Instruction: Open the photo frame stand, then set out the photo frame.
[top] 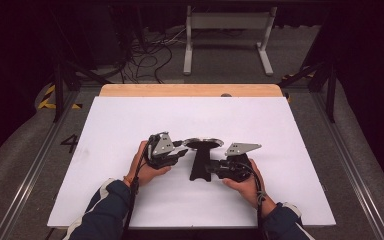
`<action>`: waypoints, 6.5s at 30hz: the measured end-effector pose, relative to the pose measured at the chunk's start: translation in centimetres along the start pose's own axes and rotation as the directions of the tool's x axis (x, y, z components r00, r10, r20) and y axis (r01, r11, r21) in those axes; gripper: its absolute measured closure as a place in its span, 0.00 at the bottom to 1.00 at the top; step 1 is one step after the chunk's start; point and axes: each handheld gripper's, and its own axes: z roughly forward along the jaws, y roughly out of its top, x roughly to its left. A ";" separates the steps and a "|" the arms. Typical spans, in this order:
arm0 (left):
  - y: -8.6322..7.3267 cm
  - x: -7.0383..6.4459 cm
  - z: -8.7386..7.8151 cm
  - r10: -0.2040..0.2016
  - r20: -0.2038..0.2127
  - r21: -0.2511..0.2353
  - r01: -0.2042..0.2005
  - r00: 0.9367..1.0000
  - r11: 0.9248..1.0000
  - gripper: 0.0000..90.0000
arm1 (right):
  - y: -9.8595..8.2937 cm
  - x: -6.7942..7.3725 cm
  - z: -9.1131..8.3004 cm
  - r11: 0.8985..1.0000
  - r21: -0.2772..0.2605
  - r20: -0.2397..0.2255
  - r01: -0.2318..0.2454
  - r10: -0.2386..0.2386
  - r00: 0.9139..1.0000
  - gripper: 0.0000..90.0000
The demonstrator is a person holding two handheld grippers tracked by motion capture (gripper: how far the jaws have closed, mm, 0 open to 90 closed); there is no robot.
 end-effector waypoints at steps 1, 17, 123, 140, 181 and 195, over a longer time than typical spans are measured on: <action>0.0 0.0 -0.1 0.000 -0.003 0.000 0.000 1.000 1.000 0.70 | 0.0 0.0 -0.1 1.000 -0.003 0.005 0.001 -0.001 1.000 0.80; 0.3 0.1 -3.4 -0.003 -0.012 -0.031 0.003 1.000 1.000 0.59 | 0.9 1.4 -2.6 0.993 -0.072 0.130 0.092 -0.082 0.988 0.77; 1.0 -1.5 0.7 0.060 0.016 0.058 -0.061 0.998 0.996 0.86 | -0.8 6.5 4.0 0.990 0.042 0.285 0.135 -0.141 0.948 1.00; 1.3 -2.4 0.2 0.128 0.011 0.082 -0.128 0.992 0.988 0.89 | -1.0 5.1 3.0 0.995 0.030 0.268 0.092 -0.097 0.958 1.00; 1.7 -2.6 0.4 0.143 0.046 0.027 -0.144 0.989 0.989 0.86 | -1.4 3.7 1.2 0.998 0.006 0.280 0.064 -0.063 0.958 1.00; 2.3 -4.4 -0.6 0.178 0.026 0.081 -0.180 0.984 0.980 0.87 | -1.7 3.5 0.6 0.996 0.019 0.271 0.082 -0.084 0.959 1.00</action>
